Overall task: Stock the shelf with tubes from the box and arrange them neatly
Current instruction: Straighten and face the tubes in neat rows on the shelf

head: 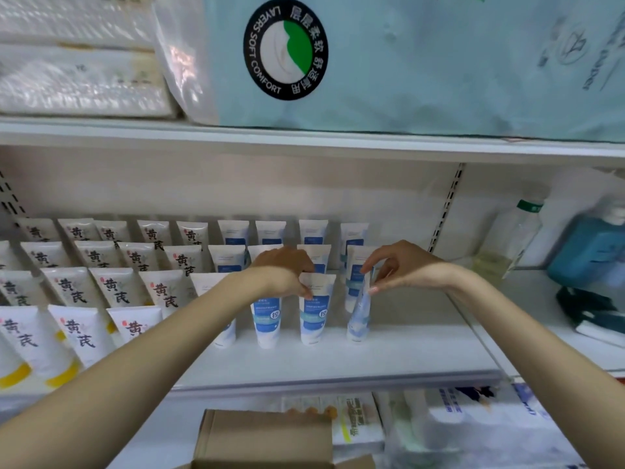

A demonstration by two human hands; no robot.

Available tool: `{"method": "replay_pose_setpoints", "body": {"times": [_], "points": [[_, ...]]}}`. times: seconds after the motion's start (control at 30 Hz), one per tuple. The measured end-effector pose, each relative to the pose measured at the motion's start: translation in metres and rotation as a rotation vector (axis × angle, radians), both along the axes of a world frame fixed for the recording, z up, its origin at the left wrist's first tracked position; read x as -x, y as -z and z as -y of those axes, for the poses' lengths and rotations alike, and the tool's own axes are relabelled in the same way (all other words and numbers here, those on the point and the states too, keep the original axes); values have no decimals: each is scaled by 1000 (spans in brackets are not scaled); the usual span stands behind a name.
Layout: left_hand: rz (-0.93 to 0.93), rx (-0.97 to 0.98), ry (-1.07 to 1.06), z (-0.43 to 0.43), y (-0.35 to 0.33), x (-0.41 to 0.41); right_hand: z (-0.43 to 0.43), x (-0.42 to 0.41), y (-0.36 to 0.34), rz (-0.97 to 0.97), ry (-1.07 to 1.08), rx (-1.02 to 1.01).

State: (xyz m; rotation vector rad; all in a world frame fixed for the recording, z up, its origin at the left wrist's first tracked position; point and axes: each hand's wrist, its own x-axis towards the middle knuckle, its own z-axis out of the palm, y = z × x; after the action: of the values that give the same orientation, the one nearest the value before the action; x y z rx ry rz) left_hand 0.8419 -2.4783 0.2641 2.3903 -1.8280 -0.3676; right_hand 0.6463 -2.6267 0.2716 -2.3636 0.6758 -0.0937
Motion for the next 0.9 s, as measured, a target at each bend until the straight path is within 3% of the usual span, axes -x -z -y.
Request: {"method": "replay_pose_setpoints", "body": {"times": [0.2, 0.57, 0.77, 0.9], "points": [[-35, 9, -2, 0, 1, -4, -3, -7, 4, -11, 109, 178], [-35, 77, 38, -2, -6, -4, -2, -6, 4, -106, 192, 288], [-155, 206, -40, -4, -12, -6, -3, -4, 1, -212, 187, 344], [-99, 224, -42, -17, -20, -6, -13, -4, -10, -214, 187, 405]]}}
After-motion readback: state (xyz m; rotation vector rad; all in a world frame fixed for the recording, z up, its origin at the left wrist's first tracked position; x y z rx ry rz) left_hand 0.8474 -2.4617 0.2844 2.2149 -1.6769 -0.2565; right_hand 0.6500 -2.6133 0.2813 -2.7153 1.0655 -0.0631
